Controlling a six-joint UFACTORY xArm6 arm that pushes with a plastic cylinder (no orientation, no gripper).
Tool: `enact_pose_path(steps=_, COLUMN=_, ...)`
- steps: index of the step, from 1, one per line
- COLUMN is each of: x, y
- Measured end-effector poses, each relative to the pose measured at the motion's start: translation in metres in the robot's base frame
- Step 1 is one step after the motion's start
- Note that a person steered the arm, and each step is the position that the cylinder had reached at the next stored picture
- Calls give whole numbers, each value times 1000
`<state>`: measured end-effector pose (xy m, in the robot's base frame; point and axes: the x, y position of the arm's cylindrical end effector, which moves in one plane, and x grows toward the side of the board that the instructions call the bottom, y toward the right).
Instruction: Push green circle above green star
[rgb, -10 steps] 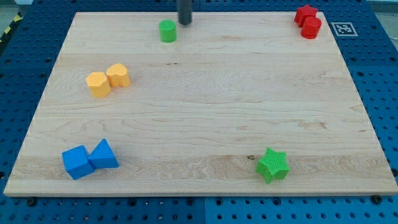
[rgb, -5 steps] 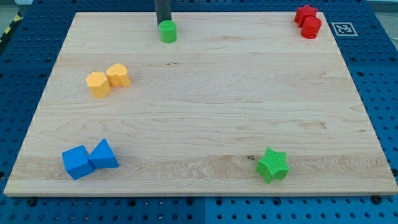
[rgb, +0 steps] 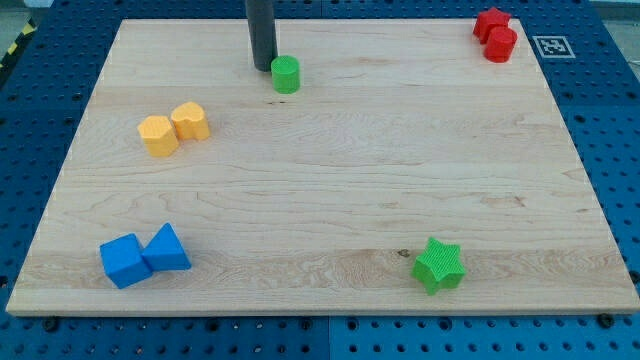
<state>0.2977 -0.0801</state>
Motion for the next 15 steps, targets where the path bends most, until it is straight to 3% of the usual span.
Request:
enact_pose_path(steps=6, x=21, y=94)
enact_pose_path(steps=8, x=57, y=109)
enact_pose_path(steps=11, x=127, y=185)
enact_pose_path(steps=14, x=185, y=182)
enact_pose_path(steps=15, x=182, y=157)
